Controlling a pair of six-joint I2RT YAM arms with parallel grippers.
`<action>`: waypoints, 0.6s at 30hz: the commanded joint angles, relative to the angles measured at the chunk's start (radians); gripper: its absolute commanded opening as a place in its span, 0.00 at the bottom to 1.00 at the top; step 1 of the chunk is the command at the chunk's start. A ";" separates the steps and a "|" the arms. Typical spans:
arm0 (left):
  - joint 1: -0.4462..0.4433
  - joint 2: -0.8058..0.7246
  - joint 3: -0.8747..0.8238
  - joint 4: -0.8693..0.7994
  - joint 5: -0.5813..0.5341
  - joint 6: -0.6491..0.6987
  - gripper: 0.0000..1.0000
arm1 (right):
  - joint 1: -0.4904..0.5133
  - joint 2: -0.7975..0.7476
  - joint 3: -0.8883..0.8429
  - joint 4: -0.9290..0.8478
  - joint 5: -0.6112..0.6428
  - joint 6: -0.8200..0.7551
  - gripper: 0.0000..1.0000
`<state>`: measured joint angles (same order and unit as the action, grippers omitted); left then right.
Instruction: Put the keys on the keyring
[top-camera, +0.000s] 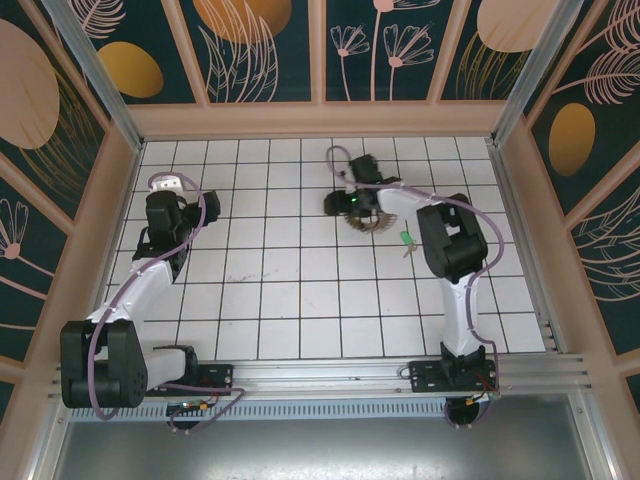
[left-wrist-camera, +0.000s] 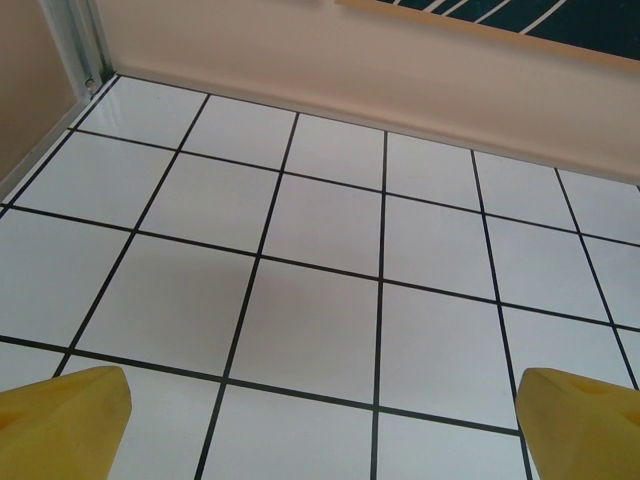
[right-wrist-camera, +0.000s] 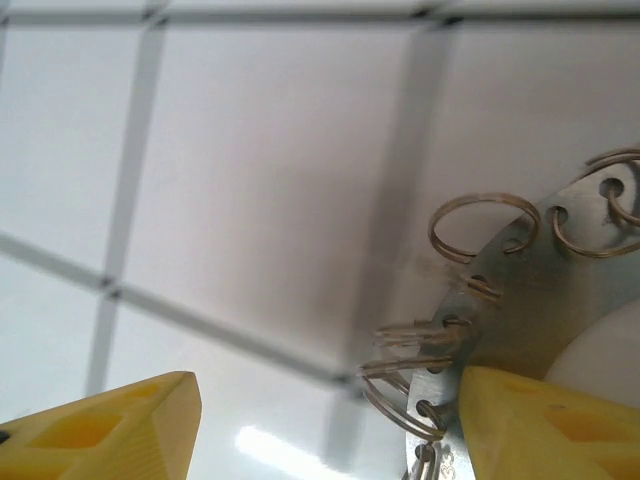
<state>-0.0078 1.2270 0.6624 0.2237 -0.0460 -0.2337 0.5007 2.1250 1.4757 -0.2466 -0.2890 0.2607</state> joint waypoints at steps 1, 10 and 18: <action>-0.005 0.002 0.008 -0.004 -0.022 -0.013 0.99 | 0.108 -0.005 -0.004 -0.005 -0.068 0.041 0.70; -0.006 -0.016 0.008 -0.005 -0.036 -0.005 0.99 | 0.199 -0.170 -0.100 0.062 -0.060 -0.076 0.72; -0.006 -0.029 0.003 0.017 0.020 -0.021 0.99 | 0.098 -0.355 -0.293 0.031 0.008 -0.200 0.59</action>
<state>-0.0078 1.2240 0.6621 0.2245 -0.0414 -0.2390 0.6121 1.7947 1.2278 -0.1905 -0.3202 0.1345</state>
